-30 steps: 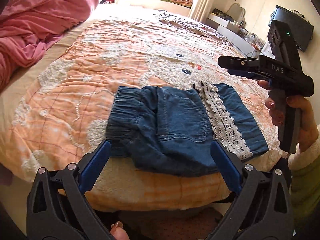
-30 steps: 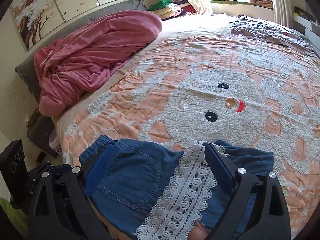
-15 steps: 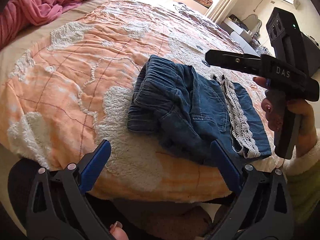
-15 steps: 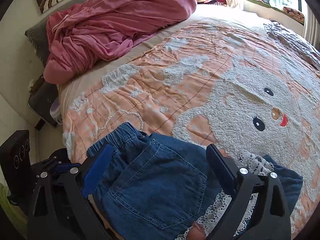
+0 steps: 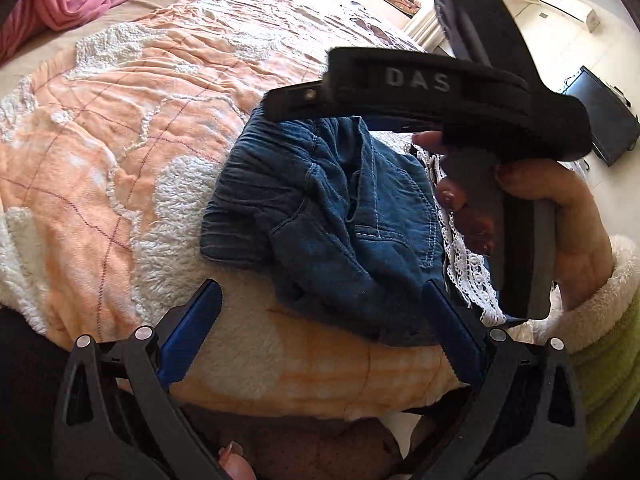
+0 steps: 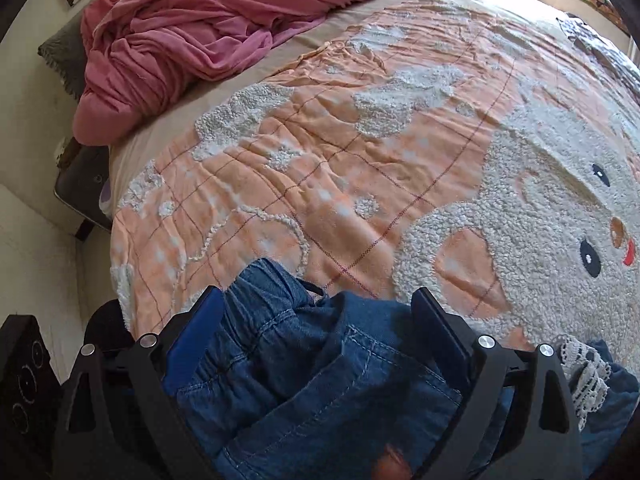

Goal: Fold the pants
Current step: 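Grasp the elastic waistband with the right tool and lift it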

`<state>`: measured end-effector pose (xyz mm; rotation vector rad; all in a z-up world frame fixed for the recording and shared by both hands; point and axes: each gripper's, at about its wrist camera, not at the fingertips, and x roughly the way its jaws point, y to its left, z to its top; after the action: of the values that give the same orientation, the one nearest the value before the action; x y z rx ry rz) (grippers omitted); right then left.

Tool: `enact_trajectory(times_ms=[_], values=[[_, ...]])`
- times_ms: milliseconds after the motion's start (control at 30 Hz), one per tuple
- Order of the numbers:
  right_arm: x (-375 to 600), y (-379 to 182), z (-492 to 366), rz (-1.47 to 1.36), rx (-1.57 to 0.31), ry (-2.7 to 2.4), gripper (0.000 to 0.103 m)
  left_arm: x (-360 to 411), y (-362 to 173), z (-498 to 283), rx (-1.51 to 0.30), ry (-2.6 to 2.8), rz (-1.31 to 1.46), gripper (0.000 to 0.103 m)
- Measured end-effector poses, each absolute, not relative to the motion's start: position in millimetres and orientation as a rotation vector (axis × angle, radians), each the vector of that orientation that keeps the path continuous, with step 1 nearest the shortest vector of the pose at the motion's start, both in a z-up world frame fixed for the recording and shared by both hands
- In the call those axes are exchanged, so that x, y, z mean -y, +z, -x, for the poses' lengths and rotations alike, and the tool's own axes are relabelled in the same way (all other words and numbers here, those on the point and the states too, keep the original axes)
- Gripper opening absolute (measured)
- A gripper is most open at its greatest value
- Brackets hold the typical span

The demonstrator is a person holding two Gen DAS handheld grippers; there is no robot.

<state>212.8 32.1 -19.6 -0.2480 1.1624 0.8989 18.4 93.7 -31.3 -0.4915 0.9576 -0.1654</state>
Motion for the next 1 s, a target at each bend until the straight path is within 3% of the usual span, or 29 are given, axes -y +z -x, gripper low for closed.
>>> enact_trajectory(times_ms=[33, 200, 233, 333, 600, 667, 767, 867, 1000], values=[[-35, -25, -215, 0.245, -1.19, 0.9, 0.091, -93, -31, -20, -0.954, -0.163, 0.493, 0.093], [-43, -40, -214, 0.25, -1.224, 0.943, 0.059, -93, -34, -23, -0.95, -0.157, 0.512, 0.093], [-42, -38, -212, 0.236, -1.222, 0.972, 0.043, -92, -34, -23, -0.949, -0.156, 0.516, 0.093], [-38, -26, -202, 0.255, -1.178, 1.008, 0.035, -92, -34, -23, -0.942, -0.151, 0.529, 0.093], [2, 4, -203, 0.082, -1.112, 1.07, 0.032, -101, -32, -27, -0.908, -0.148, 0.616, 0.092], [12, 12, -202, 0.067, -1.088, 1.079, 0.032, -110, -30, -32, -0.902, -0.179, 0.656, 0.068], [30, 21, -204, 0.035, -1.064, 1.076, 0.032, -105, -24, -39, -0.904, -0.219, 0.678, 0.045], [52, 29, -207, 0.008, -1.034, 1.066, 0.032, -93, -11, -42, -0.879, -0.244, 0.639, 0.039], [91, 37, -212, -0.049, -0.999, 1.046, 0.032, -68, 7, -49, -0.858, -0.286, 0.576, 0.038]])
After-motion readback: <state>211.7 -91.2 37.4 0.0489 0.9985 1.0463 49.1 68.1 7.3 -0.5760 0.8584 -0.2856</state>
